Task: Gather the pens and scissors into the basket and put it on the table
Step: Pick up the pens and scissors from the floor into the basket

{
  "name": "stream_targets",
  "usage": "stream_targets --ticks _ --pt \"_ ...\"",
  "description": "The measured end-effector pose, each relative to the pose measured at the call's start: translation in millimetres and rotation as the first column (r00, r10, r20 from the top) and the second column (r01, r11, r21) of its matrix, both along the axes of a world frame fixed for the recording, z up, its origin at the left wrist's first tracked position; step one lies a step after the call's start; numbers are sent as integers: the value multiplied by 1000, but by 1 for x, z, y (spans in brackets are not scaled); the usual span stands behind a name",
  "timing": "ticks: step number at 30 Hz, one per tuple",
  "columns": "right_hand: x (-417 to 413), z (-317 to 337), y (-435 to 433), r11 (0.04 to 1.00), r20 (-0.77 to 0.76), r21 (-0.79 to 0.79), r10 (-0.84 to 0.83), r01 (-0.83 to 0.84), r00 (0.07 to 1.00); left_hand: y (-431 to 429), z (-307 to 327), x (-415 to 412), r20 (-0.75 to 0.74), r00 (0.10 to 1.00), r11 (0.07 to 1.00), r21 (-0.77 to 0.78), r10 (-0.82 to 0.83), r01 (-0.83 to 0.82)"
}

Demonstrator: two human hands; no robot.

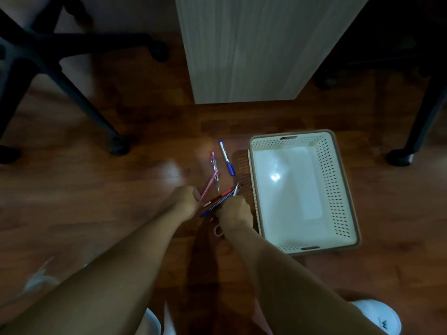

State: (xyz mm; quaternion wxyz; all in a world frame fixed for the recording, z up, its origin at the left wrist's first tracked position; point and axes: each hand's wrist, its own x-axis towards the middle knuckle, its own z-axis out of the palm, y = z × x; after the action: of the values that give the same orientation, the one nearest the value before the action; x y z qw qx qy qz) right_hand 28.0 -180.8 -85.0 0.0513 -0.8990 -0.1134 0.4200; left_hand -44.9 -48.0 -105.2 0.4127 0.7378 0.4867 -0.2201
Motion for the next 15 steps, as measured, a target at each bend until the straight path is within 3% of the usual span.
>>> stream_targets --ticks 3,6,10,15 --pt "-2 18 -1 995 35 77 -71 68 997 5 6 1 70 997 998 -52 36 -33" --pt "5 43 -6 994 129 108 -19 5 992 6 28 12 149 988 997 -70 36 -26" --pt "39 75 -23 996 244 90 -25 3 970 -9 58 34 265 964 996 -85 23 0" --pt "86 89 -75 997 253 13 -83 82 964 -50 86 60 345 938 993 -90 -45 81"
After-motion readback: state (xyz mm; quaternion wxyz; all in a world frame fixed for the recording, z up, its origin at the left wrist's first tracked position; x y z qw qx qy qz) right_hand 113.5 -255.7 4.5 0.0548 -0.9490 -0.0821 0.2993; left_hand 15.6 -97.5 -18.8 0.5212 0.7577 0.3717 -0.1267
